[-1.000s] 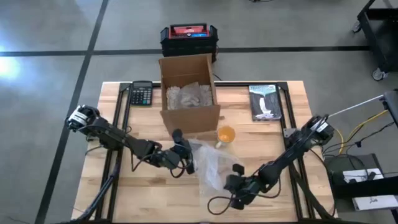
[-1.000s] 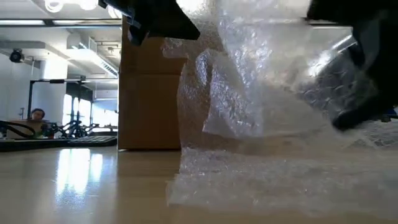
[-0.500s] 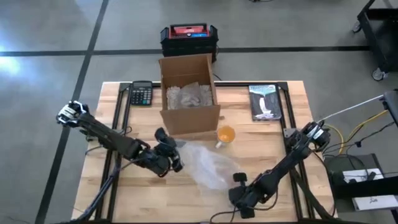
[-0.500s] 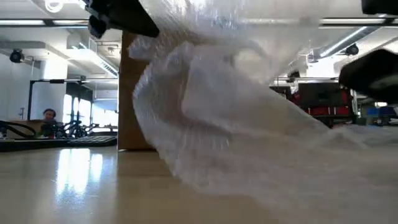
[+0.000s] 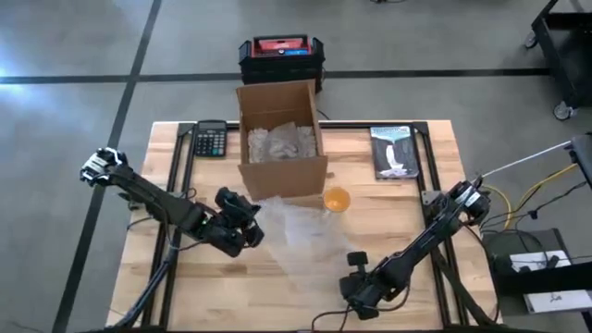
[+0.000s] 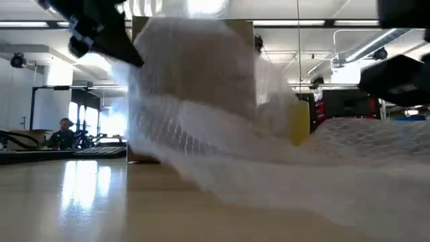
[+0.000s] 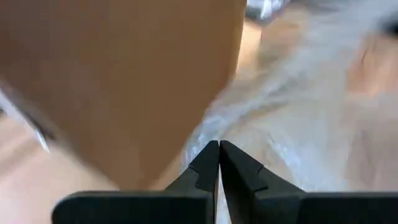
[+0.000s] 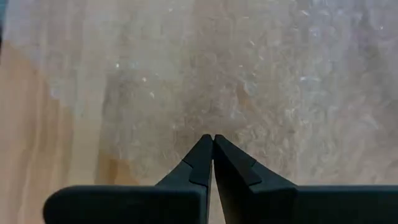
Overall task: Wrap mug
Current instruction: Prepare the transparent bubble wrap
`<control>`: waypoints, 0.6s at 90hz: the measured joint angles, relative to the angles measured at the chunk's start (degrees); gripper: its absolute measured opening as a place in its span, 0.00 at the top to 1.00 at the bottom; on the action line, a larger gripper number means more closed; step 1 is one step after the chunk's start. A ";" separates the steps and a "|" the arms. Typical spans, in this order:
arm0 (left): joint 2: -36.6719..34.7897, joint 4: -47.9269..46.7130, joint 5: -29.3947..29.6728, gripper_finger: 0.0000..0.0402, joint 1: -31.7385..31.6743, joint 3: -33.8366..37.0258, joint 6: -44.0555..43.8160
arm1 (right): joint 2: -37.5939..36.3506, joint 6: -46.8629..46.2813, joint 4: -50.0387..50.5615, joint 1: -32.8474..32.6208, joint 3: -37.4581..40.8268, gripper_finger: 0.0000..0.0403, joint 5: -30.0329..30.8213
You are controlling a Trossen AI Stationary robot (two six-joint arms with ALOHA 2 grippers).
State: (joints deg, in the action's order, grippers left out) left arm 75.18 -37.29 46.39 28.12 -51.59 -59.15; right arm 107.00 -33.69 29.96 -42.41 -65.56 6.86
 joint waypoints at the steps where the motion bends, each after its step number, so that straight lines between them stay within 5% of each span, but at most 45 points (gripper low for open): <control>1: 0.00 -0.20 -0.77 1.00 0.04 0.22 -0.66 | 0.00 -0.02 0.11 -0.10 0.01 1.00 -0.58; 17: 0.04 0.16 -12.56 1.00 2.04 2.93 -6.63 | -0.01 -0.38 6.51 -1.05 -1.29 1.00 -3.85; 29: -0.57 9.92 -13.97 1.00 5.11 2.72 -1.54 | -0.40 0.36 9.78 -0.44 -3.91 1.00 -3.03; 43: -0.56 29.19 -11.37 1.00 5.51 1.94 16.57 | -0.76 4.65 8.95 0.85 -7.21 1.00 5.59; 54: 3.36 33.49 -11.02 1.00 1.47 2.22 25.15 | -0.50 5.58 4.75 2.11 -6.82 1.00 15.91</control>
State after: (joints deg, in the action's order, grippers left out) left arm 78.54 -3.80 35.37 29.59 -49.37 -34.00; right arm 106.50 -28.11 34.72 -40.31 -72.38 22.77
